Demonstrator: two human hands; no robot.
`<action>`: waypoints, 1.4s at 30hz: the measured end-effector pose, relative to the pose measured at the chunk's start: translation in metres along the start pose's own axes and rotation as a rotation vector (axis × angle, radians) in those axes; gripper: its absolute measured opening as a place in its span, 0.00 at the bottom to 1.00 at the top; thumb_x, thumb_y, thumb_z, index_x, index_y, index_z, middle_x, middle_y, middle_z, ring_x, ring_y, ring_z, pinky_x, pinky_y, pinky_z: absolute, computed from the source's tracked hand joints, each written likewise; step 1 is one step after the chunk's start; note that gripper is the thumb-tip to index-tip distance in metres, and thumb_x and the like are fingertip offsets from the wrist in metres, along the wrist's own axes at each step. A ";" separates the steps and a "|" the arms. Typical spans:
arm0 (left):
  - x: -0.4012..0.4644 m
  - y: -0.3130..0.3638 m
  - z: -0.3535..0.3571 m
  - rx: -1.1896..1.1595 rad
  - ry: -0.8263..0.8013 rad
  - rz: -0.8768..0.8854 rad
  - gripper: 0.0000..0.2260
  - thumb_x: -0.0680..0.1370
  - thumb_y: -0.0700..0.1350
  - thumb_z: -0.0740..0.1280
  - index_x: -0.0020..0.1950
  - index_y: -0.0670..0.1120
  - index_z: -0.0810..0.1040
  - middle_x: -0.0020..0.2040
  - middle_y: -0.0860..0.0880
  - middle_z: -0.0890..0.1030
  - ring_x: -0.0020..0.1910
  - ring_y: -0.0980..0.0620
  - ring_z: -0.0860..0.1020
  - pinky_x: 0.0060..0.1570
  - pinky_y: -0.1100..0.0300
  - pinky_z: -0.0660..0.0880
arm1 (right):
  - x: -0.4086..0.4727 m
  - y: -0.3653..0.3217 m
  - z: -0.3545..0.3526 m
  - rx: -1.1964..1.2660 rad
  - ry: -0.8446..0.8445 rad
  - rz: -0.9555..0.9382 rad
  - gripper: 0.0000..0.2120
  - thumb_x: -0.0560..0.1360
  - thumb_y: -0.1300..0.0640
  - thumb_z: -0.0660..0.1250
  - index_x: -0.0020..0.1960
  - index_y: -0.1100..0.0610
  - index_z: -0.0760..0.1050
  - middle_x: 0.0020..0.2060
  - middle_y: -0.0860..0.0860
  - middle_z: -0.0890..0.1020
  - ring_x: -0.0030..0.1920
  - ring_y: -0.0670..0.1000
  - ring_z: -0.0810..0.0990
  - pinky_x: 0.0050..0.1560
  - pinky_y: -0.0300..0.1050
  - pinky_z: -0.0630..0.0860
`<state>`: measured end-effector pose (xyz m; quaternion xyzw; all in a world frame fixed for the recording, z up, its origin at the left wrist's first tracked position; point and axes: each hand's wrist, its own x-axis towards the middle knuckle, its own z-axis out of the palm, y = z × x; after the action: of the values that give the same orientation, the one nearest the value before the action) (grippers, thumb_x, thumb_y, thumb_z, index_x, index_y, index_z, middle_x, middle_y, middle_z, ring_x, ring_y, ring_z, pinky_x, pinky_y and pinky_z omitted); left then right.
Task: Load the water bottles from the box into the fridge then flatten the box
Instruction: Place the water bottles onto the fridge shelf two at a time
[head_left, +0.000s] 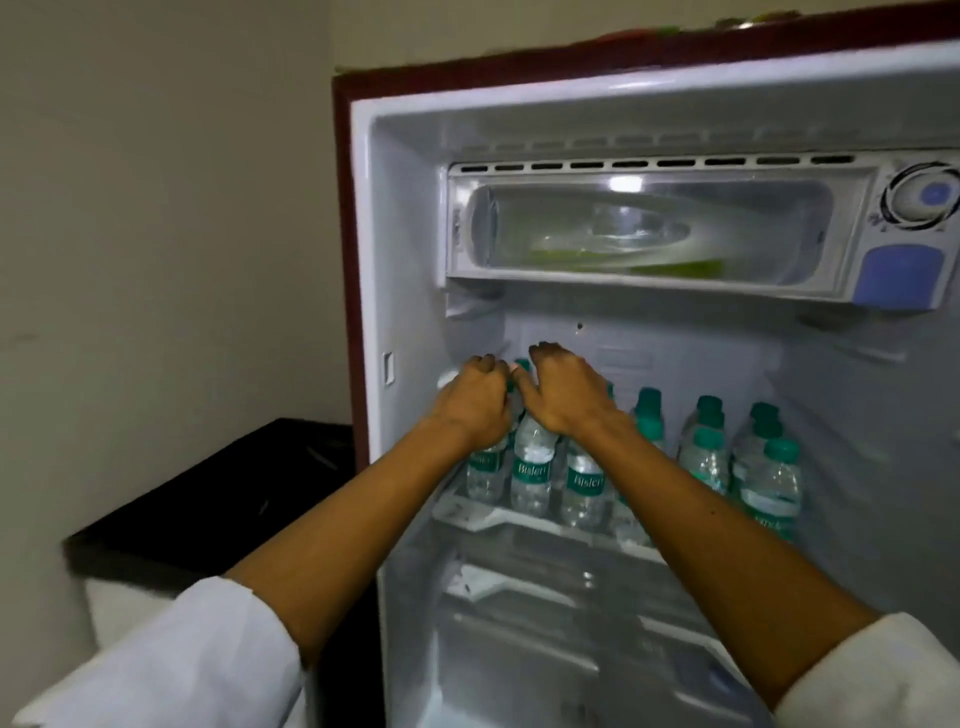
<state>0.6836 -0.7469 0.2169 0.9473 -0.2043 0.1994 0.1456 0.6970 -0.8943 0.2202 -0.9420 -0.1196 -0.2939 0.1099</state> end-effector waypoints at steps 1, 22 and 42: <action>-0.020 -0.001 0.001 0.003 0.005 0.015 0.20 0.77 0.42 0.61 0.69 0.37 0.68 0.65 0.37 0.71 0.65 0.40 0.69 0.63 0.48 0.70 | -0.013 -0.006 0.004 0.004 0.027 -0.045 0.24 0.81 0.43 0.53 0.59 0.62 0.75 0.56 0.60 0.79 0.53 0.60 0.79 0.54 0.53 0.76; -0.412 -0.085 0.013 0.370 -0.092 -0.121 0.38 0.78 0.69 0.48 0.80 0.44 0.51 0.79 0.43 0.51 0.79 0.46 0.45 0.76 0.41 0.49 | -0.256 -0.191 0.102 0.403 -0.169 -0.490 0.36 0.80 0.34 0.45 0.76 0.58 0.63 0.76 0.55 0.64 0.77 0.54 0.60 0.76 0.55 0.57; -0.698 -0.060 0.021 0.338 -0.240 -1.079 0.41 0.76 0.71 0.43 0.80 0.43 0.45 0.80 0.44 0.44 0.78 0.46 0.40 0.76 0.42 0.46 | -0.416 -0.383 0.157 0.711 -0.564 -1.020 0.35 0.80 0.34 0.46 0.76 0.56 0.63 0.75 0.54 0.65 0.76 0.54 0.63 0.75 0.52 0.58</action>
<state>0.1323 -0.4721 -0.1182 0.9435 0.3273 0.0179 0.0492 0.3370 -0.5548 -0.0946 -0.7149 -0.6620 0.0051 0.2248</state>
